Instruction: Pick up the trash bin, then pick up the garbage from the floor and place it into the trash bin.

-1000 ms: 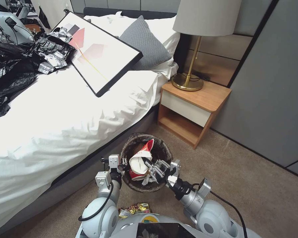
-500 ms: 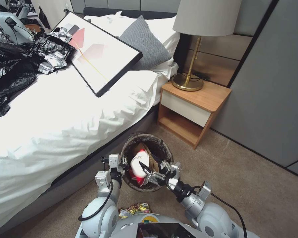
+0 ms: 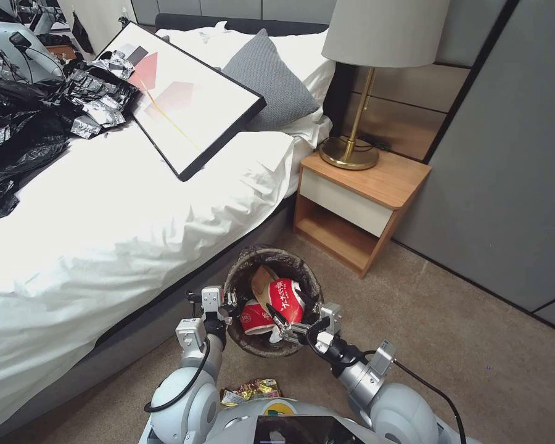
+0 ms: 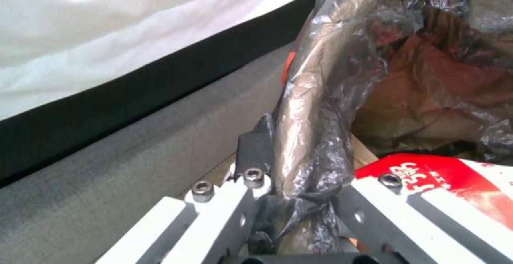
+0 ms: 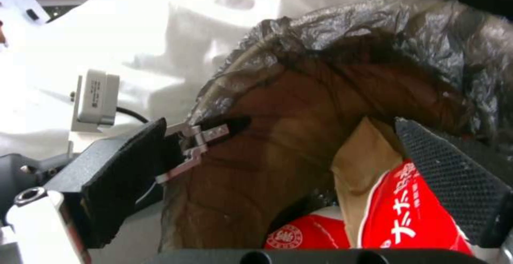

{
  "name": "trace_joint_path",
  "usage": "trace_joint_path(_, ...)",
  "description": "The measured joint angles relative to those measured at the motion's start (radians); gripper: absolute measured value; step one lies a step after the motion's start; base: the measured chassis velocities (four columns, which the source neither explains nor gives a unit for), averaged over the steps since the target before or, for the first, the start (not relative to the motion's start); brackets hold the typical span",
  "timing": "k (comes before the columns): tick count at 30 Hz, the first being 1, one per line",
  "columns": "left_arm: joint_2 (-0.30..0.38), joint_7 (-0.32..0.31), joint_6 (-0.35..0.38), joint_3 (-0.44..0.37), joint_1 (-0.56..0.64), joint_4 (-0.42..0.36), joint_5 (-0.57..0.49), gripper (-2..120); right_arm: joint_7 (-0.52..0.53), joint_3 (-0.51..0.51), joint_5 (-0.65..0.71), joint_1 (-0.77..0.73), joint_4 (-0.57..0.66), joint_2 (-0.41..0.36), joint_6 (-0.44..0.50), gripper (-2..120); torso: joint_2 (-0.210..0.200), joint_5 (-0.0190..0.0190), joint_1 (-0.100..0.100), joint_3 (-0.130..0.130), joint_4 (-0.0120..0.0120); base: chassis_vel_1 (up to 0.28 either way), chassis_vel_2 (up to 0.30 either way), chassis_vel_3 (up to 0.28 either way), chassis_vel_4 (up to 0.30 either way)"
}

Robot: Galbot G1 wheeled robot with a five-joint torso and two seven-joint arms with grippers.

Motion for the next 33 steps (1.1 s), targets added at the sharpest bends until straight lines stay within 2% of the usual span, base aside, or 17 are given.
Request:
trace_joint_path(11, 0.001, 0.0, -0.001, -0.007, -0.003, 0.014, 0.0, 3, -0.016, 0.082, -0.07, -0.041, 0.104, 0.026, 0.037, 100, 0.0, 0.0, 0.0, 0.0, 0.0001, 0.0, 0.0, 0.0, 0.0)
trace_joint_path(12, 0.0, 0.001, -0.001, -0.009, -0.007, 0.022, 0.0, 3, -0.009, 0.108, -0.103, -0.05, 0.144, 0.04, 0.054, 100, 0.0, 0.0, 0.0, 0.0, 0.0001, 0.0, 0.0, 0.0, 0.0)
trace_joint_path(16, 0.0, 0.0, -0.002, -0.013, -0.009, 0.029, -0.001, 3, 0.021, 0.143, -0.17, -0.056, 0.173, 0.066, 0.087, 100, 0.0, -0.0001, 0.0, 0.0, 0.0001, 0.0, 0.0, 0.0, 0.0)
trace_joint_path(18, 0.001, 0.0, -0.002, -0.017, -0.009, 0.029, -0.002, 3, 0.057, 0.201, -0.272, -0.065, 0.173, 0.102, 0.134, 100, 0.0, 0.0, 0.0, 0.0, 0.0003, 0.0, 0.0, 0.0, 0.0)
trace_joint_path(19, 0.001, 0.0, -0.002, -0.018, -0.009, 0.029, -0.004, 3, 0.084, 0.246, -0.349, -0.077, 0.167, 0.123, 0.146, 100, 0.0, 0.0, 0.0, 0.0, 0.0002, 0.0, 0.0, 0.0, 0.0)
trace_joint_path(21, 0.002, 0.0, -0.002, -0.02, -0.009, 0.029, -0.005, 3, 0.1, 0.277, -0.403, -0.087, 0.161, 0.138, 0.151, 100, 0.0, -0.0001, 0.0, 0.0, 0.0002, 0.0, 0.0, 0.0, 0.0)
trace_joint_path(23, 0.002, 0.0, -0.006, -0.025, -0.011, 0.031, -0.004, 3, 0.16, 0.363, -0.555, -0.118, 0.123, 0.195, 0.189, 100, 0.0, -0.0001, 0.0, 0.0, 0.0, 0.0, 0.0, 0.0, 0.0)
trace_joint_path(25, 0.002, 0.0, -0.006, -0.026, -0.011, 0.031, -0.004, 3, 0.163, 0.369, -0.562, -0.12, 0.119, 0.201, 0.194, 100, 0.0, -0.0001, 0.0, 0.0, 0.0, 0.0, 0.0, 0.0, 0.0)
trace_joint_path(27, 0.0, 0.0, -0.008, -0.027, -0.014, 0.037, -0.003, 3, 0.198, 0.447, -0.626, -0.15, 0.051, 0.287, 0.265, 100, 0.0, 0.0, 0.0, 0.0, 0.0, 0.0, 0.0, 0.0, 0.0)
trace_joint_path(33, 0.001, 0.0, -0.013, -0.027, -0.016, 0.04, 0.005, 3, 0.218, 0.514, -0.635, -0.181, -0.049, 0.368, 0.344, 100, 0.0, 0.0001, 0.0, 0.0, 0.0001, 0.0, 0.0, 0.0, 0.0)
